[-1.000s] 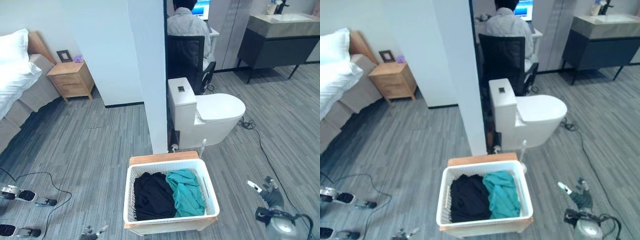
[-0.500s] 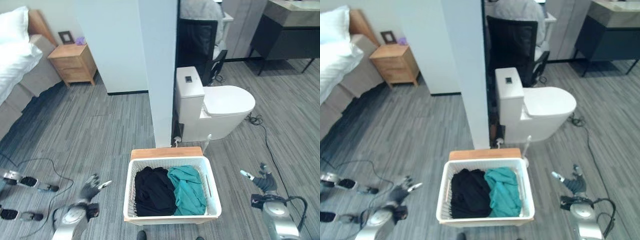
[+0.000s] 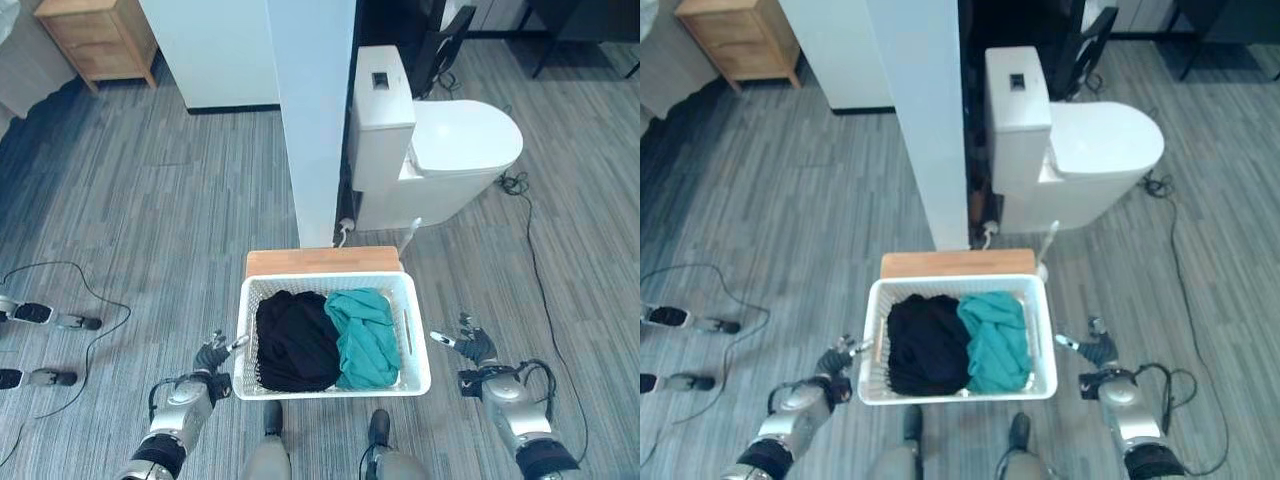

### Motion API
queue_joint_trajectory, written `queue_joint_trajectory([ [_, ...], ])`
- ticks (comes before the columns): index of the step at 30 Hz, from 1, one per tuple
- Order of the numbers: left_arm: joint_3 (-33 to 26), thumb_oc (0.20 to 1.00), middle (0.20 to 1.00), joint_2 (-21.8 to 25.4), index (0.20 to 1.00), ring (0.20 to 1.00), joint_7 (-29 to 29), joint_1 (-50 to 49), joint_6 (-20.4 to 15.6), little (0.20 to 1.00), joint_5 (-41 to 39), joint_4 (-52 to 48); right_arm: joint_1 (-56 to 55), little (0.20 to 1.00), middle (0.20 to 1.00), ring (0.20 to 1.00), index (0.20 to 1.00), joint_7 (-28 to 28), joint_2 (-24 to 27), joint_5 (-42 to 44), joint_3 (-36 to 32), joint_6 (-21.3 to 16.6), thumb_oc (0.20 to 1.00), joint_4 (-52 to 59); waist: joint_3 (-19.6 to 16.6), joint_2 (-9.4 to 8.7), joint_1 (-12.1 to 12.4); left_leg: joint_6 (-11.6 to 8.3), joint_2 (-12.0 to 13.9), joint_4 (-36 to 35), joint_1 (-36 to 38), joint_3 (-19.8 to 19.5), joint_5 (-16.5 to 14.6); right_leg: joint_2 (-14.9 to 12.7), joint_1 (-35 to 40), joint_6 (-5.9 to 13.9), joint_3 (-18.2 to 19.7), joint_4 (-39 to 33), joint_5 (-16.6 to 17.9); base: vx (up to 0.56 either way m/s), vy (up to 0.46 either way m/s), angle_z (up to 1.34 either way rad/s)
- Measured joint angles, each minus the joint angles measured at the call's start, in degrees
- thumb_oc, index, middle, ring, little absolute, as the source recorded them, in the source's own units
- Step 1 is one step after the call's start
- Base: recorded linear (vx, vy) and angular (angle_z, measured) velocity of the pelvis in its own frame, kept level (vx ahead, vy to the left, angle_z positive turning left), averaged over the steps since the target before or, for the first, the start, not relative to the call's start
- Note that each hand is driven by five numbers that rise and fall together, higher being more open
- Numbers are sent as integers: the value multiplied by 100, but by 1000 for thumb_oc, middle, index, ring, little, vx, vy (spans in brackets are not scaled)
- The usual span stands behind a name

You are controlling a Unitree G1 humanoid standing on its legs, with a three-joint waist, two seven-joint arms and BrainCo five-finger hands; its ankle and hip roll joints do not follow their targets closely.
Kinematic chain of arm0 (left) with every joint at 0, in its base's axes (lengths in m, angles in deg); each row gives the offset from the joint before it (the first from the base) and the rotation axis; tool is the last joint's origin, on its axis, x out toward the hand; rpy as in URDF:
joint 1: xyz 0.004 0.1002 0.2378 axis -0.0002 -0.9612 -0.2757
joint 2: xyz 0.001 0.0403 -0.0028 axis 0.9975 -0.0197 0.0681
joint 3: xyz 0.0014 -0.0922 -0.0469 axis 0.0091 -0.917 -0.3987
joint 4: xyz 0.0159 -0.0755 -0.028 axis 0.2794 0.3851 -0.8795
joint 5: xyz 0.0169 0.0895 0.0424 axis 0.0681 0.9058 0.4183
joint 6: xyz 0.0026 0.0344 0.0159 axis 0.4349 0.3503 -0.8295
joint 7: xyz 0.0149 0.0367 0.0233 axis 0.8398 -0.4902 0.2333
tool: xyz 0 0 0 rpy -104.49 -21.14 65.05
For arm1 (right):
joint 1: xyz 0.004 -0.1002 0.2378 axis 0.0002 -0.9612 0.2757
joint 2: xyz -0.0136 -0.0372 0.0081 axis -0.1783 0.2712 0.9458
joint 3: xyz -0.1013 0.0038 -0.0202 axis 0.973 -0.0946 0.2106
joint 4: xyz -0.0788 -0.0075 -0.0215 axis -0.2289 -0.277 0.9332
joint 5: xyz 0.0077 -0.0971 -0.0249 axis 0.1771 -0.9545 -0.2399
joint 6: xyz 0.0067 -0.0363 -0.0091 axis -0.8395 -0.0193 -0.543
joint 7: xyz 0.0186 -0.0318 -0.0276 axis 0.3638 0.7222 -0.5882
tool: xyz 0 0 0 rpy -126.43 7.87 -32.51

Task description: Grab the laundry basket,head to the washer,open it,put in the laundry and shut it.

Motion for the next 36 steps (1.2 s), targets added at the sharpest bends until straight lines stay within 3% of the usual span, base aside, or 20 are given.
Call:
queue_joint_trajectory([
  [4, 80, 1000, 1000, 57, 1000, 1000, 0, 76, -59, 1000, 4, -230, 31, 1000, 1000, 1000, 1000, 4, 2, 15, 8, -3, 1000, 1, 104, -17, 2, 0, -1, 59, -66, -6, 0, 2, -34, 0, -6, 1, 0, -55, -5, 1],
  [8, 522, 1000, 1000, 279, 1000, 1000, 18, 410, -59, 1000, 73, -450, 326, 1000, 1000, 1000, 1000, 70, 25, 130, 91, -14, 1000, -78, 466, -16, -5, -2, 28, 176, -213, -20, -1, 36, -113, -41, -16, 2, 44, -49, -9, 2],
  [17, 1160, 1000, 1000, 543, 1000, 1000, 160, 588, 31, 1000, 71, -501, 1038, 1000, 1000, 1000, 1000, 280, 95, 344, 634, 48, 1000, -707, 553, -22, -4, -6, 31, 183, -251, 4, 2, 35, -172, -39, 8, 2, 78, -14, -1, -2],
  [25, 1365, 1000, 1000, 750, 1000, 1000, 344, 964, 184, 1000, 317, -314, 1400, 1000, 1000, 1000, 1000, 700, 192, 696, 1118, 188, 1000, -673, 727, -18, -1, -9, 30, 182, -97, 46, 4, 27, -51, -45, 65, 3, 98, -4, 3, -3],
  [28, 1630, 1000, 1000, 1068, 1000, 1000, 519, 1223, 257, 1000, 808, -299, 1477, 1000, 1000, 1000, 1000, 863, 328, 700, 1154, 266, 1000, -676, 784, -14, -2, -9, 41, 175, -48, 101, 4, 33, -23, -54, 98, 2, 115, 15, 2, -5],
  [29, 1722, 1000, 1000, 1180, 1000, 1000, 631, 1472, 342, 1000, 1320, -155, 1517, 1000, 1000, 1000, 1000, 933, 418, 669, 1157, 284, 1000, -674, 784, -14, 0, -9, 42, 176, -24, 129, 5, 34, -21, -55, 142, 2, 135, 21, 4, -11],
  [36, 2503, 1000, 1000, 919, 1000, 1000, 1021, 2461, 463, 1000, 2831, 1121, 1779, 1000, 1000, 1000, 1000, 1140, 499, 223, 1172, 481, 1000, -820, 788, -12, -89, -21, 49, 174, 58, 147, 13, 38, 29, -56, 188, 2, 169, 6, 3, -4],
])
